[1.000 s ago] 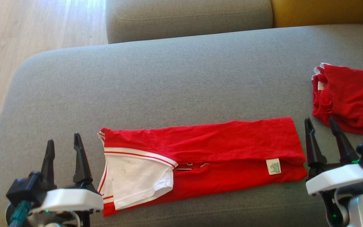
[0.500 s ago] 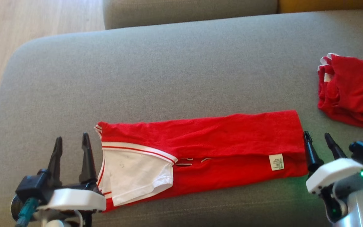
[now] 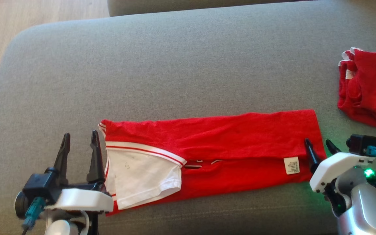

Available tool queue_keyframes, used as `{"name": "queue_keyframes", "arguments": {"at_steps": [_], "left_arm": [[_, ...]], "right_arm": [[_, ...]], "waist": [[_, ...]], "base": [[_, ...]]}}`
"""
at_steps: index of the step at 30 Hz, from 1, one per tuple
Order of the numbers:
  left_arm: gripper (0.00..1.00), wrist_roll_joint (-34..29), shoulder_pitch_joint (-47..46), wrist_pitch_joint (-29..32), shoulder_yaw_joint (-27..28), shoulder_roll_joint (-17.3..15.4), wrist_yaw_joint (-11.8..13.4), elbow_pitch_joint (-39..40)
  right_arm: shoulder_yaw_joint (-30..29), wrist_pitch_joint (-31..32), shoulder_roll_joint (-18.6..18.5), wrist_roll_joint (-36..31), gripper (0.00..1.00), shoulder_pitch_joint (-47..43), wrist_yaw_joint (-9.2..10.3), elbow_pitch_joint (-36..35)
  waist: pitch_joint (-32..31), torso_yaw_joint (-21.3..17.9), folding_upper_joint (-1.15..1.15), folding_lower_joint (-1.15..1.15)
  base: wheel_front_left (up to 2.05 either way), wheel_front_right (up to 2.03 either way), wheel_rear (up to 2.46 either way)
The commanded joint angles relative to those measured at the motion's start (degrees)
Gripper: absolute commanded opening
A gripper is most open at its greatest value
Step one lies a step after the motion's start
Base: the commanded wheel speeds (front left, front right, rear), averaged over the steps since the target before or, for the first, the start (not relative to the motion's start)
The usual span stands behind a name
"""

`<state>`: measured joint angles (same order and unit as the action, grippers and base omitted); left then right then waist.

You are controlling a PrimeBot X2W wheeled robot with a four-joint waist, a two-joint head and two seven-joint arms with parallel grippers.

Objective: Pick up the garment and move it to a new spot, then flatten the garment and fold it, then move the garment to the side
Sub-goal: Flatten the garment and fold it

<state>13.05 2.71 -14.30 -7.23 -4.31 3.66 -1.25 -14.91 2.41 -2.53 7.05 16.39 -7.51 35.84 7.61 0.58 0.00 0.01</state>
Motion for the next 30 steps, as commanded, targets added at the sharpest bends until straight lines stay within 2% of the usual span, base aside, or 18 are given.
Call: {"name": "queue_keyframes", "arguments": {"at_steps": [1, 5, 13, 14, 15, 18, 24, 30], "left_arm": [[1.0, -0.64, -2.57, -0.7, 2.37, 0.23, -0.39, 1.61], [1.0, -0.97, -2.93, -0.7, 2.69, 0.49, -0.73, 1.59], [1.0, -1.84, -3.88, -0.7, 4.97, 0.87, -1.29, 1.87], [1.0, -1.91, -4.05, -0.7, 5.42, 0.88, -1.37, 1.97], [1.0, -2.01, -4.19, -0.7, 5.81, 0.84, -1.52, 2.05], [1.0, -2.46, -4.37, -0.7, 6.53, 0.84, -1.89, 2.17], [1.0, -2.83, -4.07, -0.7, 6.94, 1.01, -2.25, 2.21], [1.0, -3.01, -3.57, -0.7, 6.68, 1.19, -2.25, 2.29]], "right_arm": [[0.82, 0.17, -0.35, -0.52, 1.0, 2.98, 0.02, -0.79], [0.42, 0.33, -0.35, -0.95, 1.0, 3.71, 0.02, 0.76], [3.55, 1.99, -0.35, 2.24, 1.0, 4.55, 0.02, 4.7], [4.15, 2.18, -0.35, 2.63, 0.48, 4.58, 0.02, 4.85], [4.52, 2.19, -0.35, 2.87, 0.02, 4.6, 0.02, 4.88], [4.36, 1.83, -0.35, 1.94, 0.0, 4.54, 0.02, 4.47], [0.38, 0.76, -0.35, -1.46, 0.0, 4.94, 0.02, 2.07], [-4.93, 1.82, -0.35, -8.59, 0.0, 4.83, 0.02, -1.99]], "waist": [[0.39, 0.16, 0.0, -0.01], [0.74, 0.47, 0.0, -0.01], [1.06, 0.69, 0.0, -0.01], [1.04, 0.62, 0.0, -0.01], [1.01, 0.54, 0.0, -0.01], [0.82, 0.34, 0.0, -0.01], [0.04, 0.24, 0.0, -0.01], [-0.93, 0.47, 0.0, -0.01]], "base": [[0.0, 0.0, 0.0], [0.0, 0.0, 0.0], [0.0, 0.0, 0.0], [0.0, 0.0, 0.0], [0.0, 0.0, 0.0], [0.0, 0.0, 0.0], [0.0, 0.0, 0.0], [0.0, 0.0, 0.0]]}}
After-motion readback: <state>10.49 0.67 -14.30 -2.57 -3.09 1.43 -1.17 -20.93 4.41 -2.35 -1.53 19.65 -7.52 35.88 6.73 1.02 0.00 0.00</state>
